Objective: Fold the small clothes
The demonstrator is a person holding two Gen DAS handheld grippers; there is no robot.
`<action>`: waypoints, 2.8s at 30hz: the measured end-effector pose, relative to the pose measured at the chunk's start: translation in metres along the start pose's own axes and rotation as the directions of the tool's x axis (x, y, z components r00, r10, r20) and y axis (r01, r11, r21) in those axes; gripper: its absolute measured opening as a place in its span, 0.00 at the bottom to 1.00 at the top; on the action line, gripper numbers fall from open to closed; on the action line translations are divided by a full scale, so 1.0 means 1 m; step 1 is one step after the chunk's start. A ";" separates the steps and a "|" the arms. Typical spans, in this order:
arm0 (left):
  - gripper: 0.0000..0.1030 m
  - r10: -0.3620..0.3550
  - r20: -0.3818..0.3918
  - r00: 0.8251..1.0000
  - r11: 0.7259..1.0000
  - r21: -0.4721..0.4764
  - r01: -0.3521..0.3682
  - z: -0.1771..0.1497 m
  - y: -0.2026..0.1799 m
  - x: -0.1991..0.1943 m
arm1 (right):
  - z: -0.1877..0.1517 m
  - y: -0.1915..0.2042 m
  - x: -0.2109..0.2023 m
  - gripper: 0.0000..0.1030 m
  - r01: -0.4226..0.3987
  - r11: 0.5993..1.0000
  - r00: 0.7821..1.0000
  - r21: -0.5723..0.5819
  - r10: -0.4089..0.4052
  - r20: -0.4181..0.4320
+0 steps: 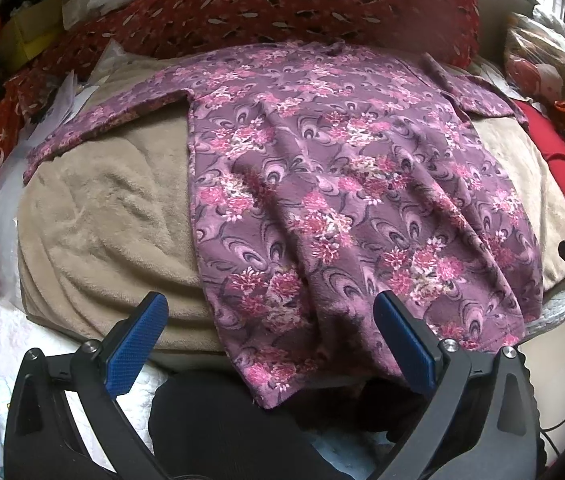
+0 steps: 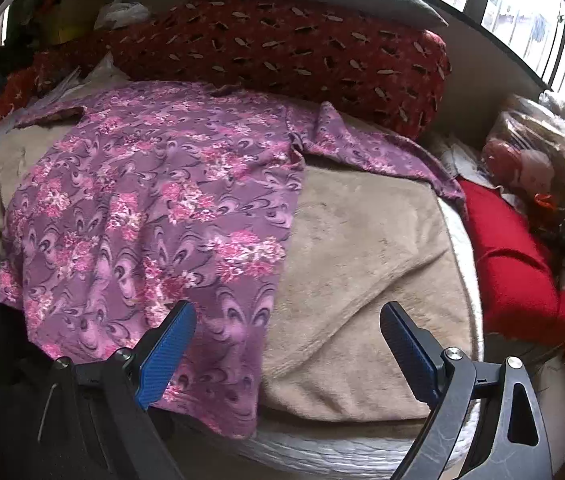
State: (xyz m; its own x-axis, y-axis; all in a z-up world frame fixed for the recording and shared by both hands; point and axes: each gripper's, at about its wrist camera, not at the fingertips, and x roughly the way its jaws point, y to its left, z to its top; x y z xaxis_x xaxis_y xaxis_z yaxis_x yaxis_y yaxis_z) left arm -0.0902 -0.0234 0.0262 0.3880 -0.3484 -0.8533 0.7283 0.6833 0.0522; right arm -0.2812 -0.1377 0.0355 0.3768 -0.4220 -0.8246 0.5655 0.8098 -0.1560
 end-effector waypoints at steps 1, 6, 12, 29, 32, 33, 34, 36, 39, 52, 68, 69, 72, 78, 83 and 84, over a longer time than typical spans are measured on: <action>1.00 -0.003 0.003 1.000 1.000 -0.002 0.003 0.000 0.000 -0.001 | 0.000 -0.001 0.000 0.91 -0.011 1.000 1.000 0.012 0.011 0.000; 1.00 -0.012 0.002 1.000 1.000 0.001 0.012 -0.003 -0.002 -0.003 | 0.006 -0.006 -0.001 0.91 -0.040 0.996 0.999 0.077 0.040 -0.004; 1.00 -0.018 0.002 1.000 1.000 -0.001 0.018 -0.004 -0.003 -0.004 | 0.006 -0.011 -0.005 0.91 -0.045 0.992 0.999 0.118 0.045 0.001; 1.00 0.008 -0.134 0.991 0.984 -0.177 -0.032 0.004 0.050 0.040 | 0.005 -0.015 0.012 0.91 -0.057 0.986 0.996 0.158 0.066 -0.053; 1.00 0.003 -0.199 0.980 0.974 -0.222 -0.048 0.002 0.064 0.062 | 0.000 -0.017 0.024 0.91 -0.064 0.982 0.992 0.179 0.082 -0.094; 1.00 0.001 -0.218 0.976 0.974 -0.222 -0.051 0.001 0.065 0.069 | -0.003 -0.017 0.030 0.91 -0.070 0.979 0.989 0.189 0.093 -0.112; 1.00 0.000 -0.239 0.971 0.974 -0.220 -0.054 0.000 0.065 0.076 | -0.005 -0.017 0.035 0.91 -0.077 0.977 0.986 0.200 0.103 -0.127; 1.00 -0.016 -0.275 0.961 0.975 -0.217 -0.046 -0.005 0.063 0.088 | -0.010 -0.013 0.048 0.91 -0.088 0.971 0.978 0.222 0.127 -0.167; 0.71 -0.082 -0.323 0.943 0.975 -0.222 0.009 -0.013 0.055 0.102 | -0.016 -0.010 0.067 0.84 -0.102 0.963 0.963 0.250 0.159 -0.218; 0.03 -0.329 -0.163 0.930 0.899 -0.356 0.255 0.006 0.098 0.021 | 0.001 -0.037 0.000 0.04 -0.408 0.848 0.901 0.338 0.433 0.001; 0.25 -0.243 -0.153 0.958 0.932 -0.310 0.187 0.024 0.084 0.031 | -0.011 -0.071 0.030 0.16 -0.255 0.857 0.941 0.448 0.326 -0.088; 0.34 -0.235 -0.128 0.964 0.938 -0.290 0.190 0.040 0.073 0.031 | 0.007 -0.075 0.031 0.23 -0.279 0.852 0.943 0.443 0.330 -0.040; 0.55 -0.213 -0.096 0.972 0.948 -0.260 0.183 0.078 0.049 0.051 | 0.037 -0.071 0.042 0.28 -0.313 0.851 0.942 0.422 0.336 0.020; 0.55 -0.192 -0.237 0.952 0.957 -0.262 0.128 0.100 0.015 0.114 | 0.048 -0.047 0.132 0.22 -0.303 0.849 0.916 0.432 0.384 -0.114; 0.55 -0.190 -0.252 0.949 0.967 -0.217 0.135 0.108 0.004 0.122 | 0.063 -0.127 0.134 0.27 -0.364 0.712 0.913 0.601 0.402 0.077; 0.55 -0.196 -0.253 0.947 0.967 -0.213 0.143 0.109 0.004 0.123 | 0.064 -0.168 0.136 0.30 -0.330 0.665 0.932 0.670 0.341 0.120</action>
State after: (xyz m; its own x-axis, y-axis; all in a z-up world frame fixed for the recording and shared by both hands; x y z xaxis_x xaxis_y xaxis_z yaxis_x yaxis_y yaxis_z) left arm 0.0220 -0.1337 -0.0217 0.0819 -0.3016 -0.9499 0.6391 0.7473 -0.1822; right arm -0.2777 -0.3574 -0.0159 0.6323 -0.1663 -0.7567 0.7435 0.4050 0.5322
